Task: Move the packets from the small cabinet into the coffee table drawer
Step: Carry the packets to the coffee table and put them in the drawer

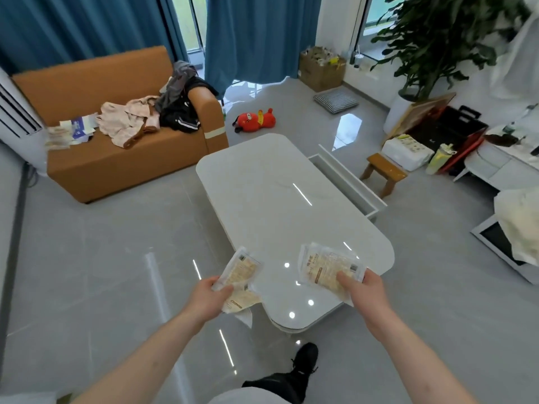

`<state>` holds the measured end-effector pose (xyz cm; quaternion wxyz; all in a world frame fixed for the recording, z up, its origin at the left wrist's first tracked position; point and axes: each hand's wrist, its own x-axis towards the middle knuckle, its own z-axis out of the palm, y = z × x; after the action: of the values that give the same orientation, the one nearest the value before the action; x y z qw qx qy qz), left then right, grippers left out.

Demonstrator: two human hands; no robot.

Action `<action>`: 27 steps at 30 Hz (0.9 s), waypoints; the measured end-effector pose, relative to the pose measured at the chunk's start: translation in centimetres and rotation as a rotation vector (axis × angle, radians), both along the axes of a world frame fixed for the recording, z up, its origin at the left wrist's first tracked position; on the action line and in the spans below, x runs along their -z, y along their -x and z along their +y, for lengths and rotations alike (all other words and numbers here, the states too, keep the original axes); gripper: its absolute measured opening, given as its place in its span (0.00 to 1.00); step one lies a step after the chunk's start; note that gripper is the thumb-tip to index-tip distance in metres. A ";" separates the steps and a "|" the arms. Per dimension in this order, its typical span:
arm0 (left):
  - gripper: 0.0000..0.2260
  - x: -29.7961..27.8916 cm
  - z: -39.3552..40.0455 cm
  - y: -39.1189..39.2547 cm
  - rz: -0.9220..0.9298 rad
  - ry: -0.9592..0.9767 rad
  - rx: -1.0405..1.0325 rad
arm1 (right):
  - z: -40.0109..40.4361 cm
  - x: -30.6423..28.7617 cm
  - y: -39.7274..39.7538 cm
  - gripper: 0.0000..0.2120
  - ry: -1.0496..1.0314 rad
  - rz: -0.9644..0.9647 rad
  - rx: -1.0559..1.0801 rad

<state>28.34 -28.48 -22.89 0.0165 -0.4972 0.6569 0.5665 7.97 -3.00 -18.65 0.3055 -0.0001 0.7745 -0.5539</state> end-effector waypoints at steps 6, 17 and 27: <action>0.04 0.7 3.5 15.4 0.030 0.023 0.107 | 5.3 -0.9 10.7 0.08 -0.014 0.002 0.079; 0.04 -0.2 16.5 41.0 0.097 0.064 0.279 | 16.6 0.2 30.7 0.07 -0.014 0.038 0.191; 0.04 0.1 26.3 49.3 0.068 0.091 -0.025 | 23.8 1.6 49.0 0.07 -0.063 -0.040 -0.038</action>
<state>-20.96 -2.13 -22.99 -0.0354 -0.4862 0.6760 0.5526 -40.98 20.82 -20.24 0.3313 0.0058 0.7851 -0.5233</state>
